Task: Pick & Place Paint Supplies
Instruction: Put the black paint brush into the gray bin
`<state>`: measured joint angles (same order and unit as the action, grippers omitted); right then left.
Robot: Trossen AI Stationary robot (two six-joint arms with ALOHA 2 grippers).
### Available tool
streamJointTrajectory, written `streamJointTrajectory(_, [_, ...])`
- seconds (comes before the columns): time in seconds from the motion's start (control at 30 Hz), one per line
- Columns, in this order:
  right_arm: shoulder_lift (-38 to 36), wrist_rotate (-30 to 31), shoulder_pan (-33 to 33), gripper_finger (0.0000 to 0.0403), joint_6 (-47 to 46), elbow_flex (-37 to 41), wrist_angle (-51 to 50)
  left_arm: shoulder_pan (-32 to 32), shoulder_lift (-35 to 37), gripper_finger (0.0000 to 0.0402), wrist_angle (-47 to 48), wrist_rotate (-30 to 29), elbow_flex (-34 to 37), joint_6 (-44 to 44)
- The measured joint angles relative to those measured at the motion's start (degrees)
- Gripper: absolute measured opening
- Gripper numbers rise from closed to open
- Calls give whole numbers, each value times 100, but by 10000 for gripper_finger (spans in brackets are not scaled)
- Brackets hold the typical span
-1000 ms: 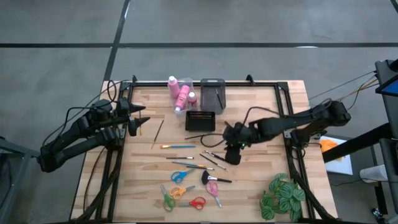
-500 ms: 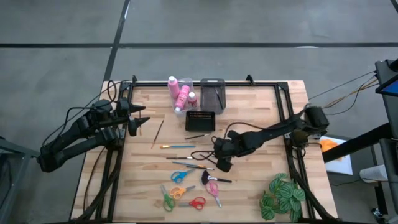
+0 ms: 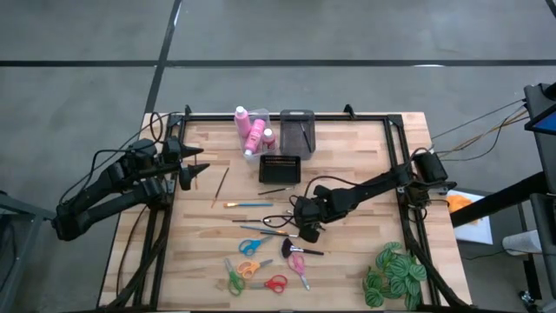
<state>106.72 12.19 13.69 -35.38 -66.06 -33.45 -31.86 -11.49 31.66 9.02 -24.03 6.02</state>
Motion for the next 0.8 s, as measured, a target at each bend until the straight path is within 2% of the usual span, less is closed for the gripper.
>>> streamJointTrajectory(0.2, [-4, -36, 0, 127, -34, -3, 155, 1, 0, 311, -2, 2, 0, 0])
streamJointTrajectory(0.37, [-6, -321, -7, 127, 19, 8, 274, 0, 0, 311, -2, 0, 0, 0])
streamJointTrajectory(0.8, [-9, -317, -101, 127, 278, 229, 516, -2, 0, 311, -2, 2, 0, 0])
